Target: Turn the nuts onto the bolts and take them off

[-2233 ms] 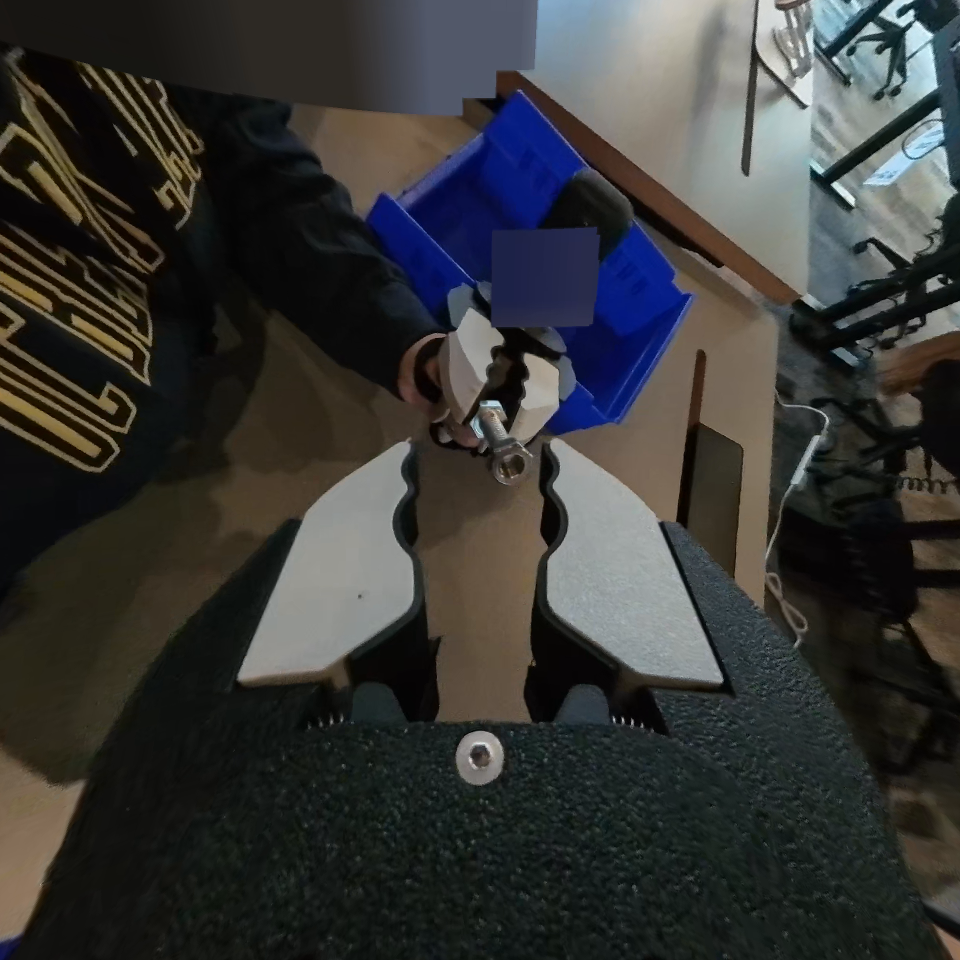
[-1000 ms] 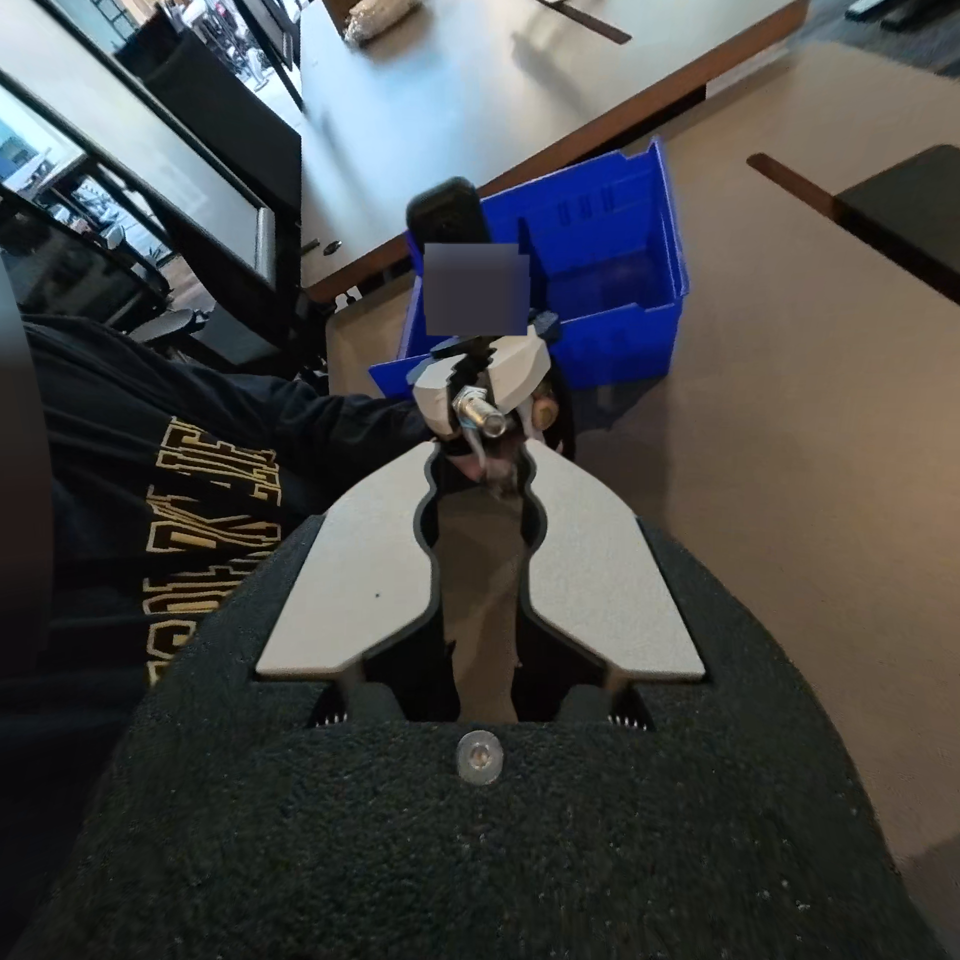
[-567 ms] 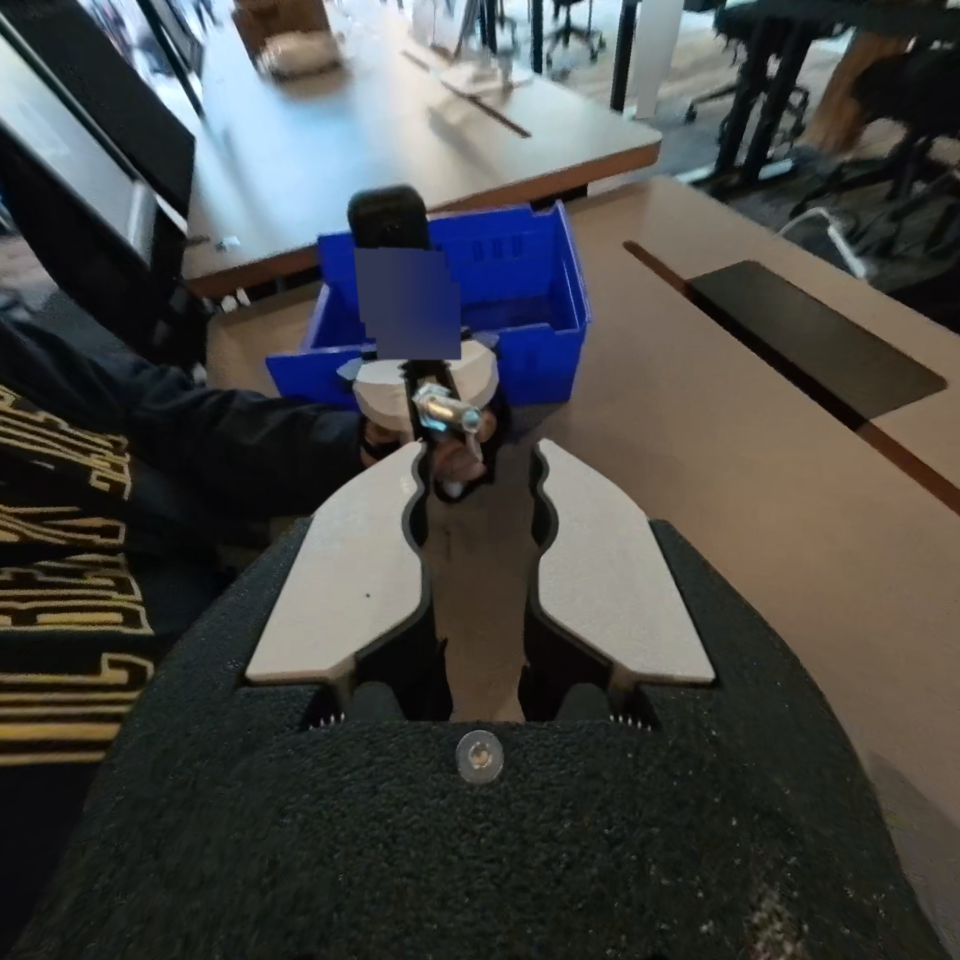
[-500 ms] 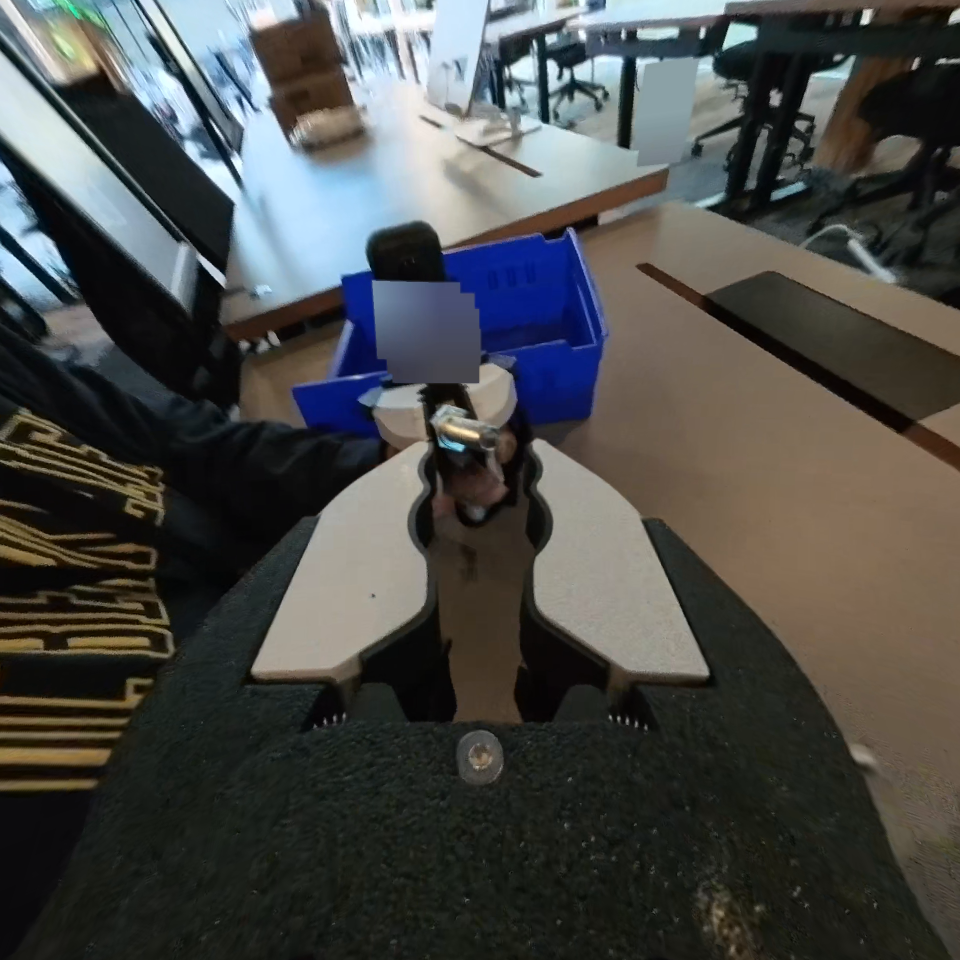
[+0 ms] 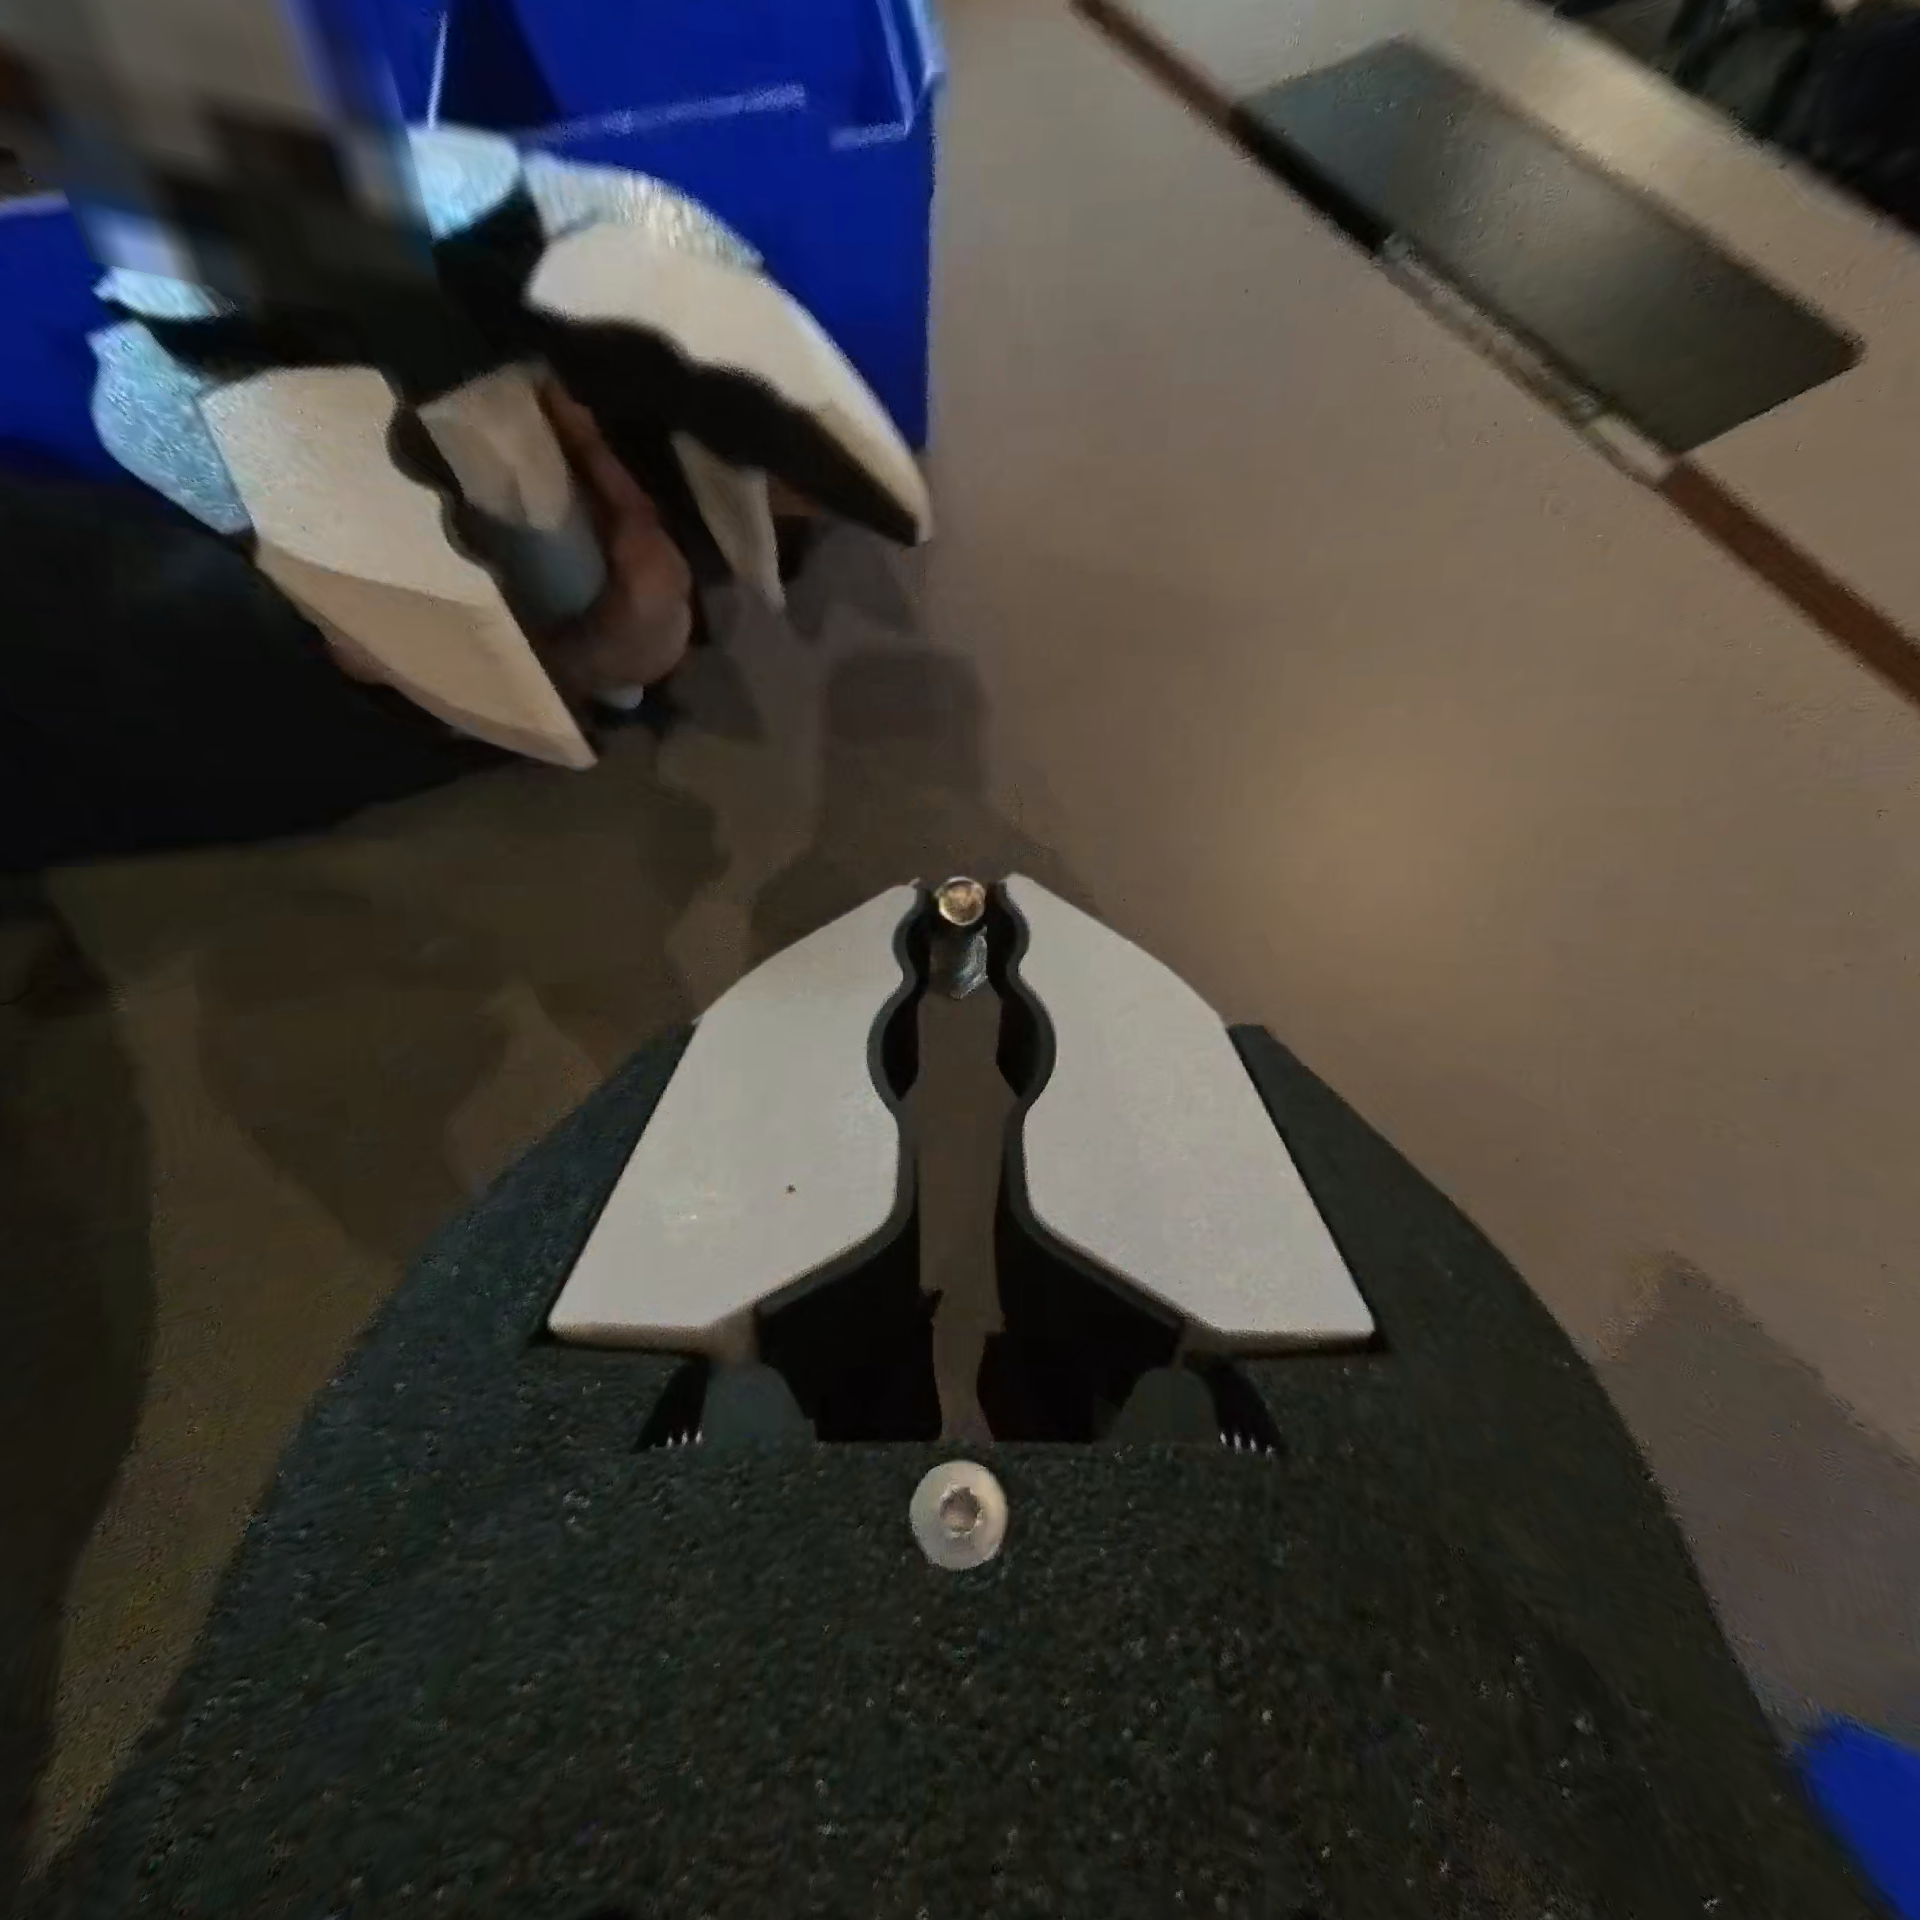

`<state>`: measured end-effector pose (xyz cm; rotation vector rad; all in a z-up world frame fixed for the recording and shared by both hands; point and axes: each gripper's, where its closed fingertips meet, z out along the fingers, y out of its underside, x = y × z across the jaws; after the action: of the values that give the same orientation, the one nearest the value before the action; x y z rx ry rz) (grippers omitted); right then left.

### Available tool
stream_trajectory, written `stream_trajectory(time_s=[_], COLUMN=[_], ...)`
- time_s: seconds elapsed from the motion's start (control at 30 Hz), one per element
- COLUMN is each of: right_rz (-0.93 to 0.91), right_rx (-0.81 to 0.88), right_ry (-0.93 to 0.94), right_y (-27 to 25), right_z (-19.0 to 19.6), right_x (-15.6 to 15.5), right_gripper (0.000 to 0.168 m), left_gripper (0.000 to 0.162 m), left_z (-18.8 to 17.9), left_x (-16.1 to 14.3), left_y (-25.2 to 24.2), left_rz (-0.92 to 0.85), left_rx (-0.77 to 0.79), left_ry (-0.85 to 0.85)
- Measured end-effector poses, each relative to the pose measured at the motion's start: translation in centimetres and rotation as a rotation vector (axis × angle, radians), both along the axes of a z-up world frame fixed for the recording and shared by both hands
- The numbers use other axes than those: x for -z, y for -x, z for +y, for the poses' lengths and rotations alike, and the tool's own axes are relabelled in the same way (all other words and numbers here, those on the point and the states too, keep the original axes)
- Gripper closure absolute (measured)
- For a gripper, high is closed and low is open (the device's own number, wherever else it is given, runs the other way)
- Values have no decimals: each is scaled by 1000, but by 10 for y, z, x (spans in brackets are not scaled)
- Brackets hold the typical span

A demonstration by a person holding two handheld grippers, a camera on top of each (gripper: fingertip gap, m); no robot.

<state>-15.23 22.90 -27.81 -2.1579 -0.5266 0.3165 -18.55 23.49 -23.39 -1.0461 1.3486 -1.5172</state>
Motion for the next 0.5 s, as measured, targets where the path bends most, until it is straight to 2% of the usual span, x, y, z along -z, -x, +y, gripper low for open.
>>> stream_trajectory(time_s=[0.1,0.3,0.4,0.5], right_rz=[-17,-107,-101,-79], right_rx=[-71,-103,-92,-38], right_ry=[12,37,26,-39], right_y=[14,21,23,17], right_z=[5,11,14,14], right_x=[17,42,47,33], right_gripper=[158,157,142,131], left_gripper=[108,110,110,110], left_z=[3,14,17,18], left_x=[7,14,14,13], left_y=[-2,-2,-2,-1], left_rz=[12,48,46,33], left_rx=[-68,-105,-120,-131], left_ry=[-45,-9,-9,-16])
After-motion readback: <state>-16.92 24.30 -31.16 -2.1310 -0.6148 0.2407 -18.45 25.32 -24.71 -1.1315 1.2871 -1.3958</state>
